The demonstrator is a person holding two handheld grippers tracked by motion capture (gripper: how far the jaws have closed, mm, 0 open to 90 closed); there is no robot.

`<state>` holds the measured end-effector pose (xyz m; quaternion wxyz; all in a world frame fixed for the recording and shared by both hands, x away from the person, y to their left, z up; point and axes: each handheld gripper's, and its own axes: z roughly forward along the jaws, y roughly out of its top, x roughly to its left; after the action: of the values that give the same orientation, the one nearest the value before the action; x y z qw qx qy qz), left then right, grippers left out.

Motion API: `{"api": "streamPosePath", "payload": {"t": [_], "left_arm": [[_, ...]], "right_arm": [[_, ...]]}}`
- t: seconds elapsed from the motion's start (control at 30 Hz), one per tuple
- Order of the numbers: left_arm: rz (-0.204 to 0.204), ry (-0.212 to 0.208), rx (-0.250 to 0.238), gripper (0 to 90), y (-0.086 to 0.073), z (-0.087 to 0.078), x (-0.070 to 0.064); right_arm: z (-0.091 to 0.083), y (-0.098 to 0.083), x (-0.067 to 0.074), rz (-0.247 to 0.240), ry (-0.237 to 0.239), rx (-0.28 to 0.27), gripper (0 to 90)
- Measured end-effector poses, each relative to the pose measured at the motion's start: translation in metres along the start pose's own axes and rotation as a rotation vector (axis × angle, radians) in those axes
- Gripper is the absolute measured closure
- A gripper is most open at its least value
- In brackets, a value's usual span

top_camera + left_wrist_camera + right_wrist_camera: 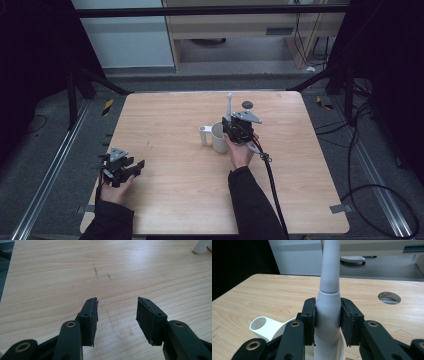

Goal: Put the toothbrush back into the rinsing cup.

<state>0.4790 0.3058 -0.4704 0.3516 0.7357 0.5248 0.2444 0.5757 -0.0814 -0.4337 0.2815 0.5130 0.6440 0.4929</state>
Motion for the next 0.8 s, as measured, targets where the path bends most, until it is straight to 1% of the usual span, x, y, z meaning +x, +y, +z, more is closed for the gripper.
{"api": "streamPosePath", "payload": {"t": [0.2, 0.27, 0.57, 0.63, 0.77, 0.8], "left_arm": [[-0.001, 0.0, 0.0, 50.2, 0.0, 0.0, 0.0], [-0.001, 0.0, -0.001, 50.2, 0.0, 0.0, 0.0], [-0.002, -0.001, -0.002, 50.2, 0.0, 0.0, 0.0], [-0.002, -0.001, -0.001, 50.1, 0.0, 0.0, 0.0], [-0.003, -0.001, -0.001, 50.1, 0.0, -0.001, 0.001], [-0.003, -0.001, -0.001, 50.0, 0.0, -0.001, 0.001]], "right_arm": [[-0.001, 0.001, 0.0, -0.007, 0.003, -0.005, 63.4], [-0.001, 0.001, 0.0, -0.014, 0.005, -0.008, 60.3], [-0.005, 0.003, 0.002, -0.022, 0.018, -0.014, 56.5], [-0.007, 0.004, 0.003, -0.028, 0.029, -0.012, 55.2], [-0.018, 0.008, 0.005, -0.044, 0.061, -0.015, 49.3], [-0.018, 0.008, 0.005, -0.044, 0.061, -0.015, 49.3]]}}
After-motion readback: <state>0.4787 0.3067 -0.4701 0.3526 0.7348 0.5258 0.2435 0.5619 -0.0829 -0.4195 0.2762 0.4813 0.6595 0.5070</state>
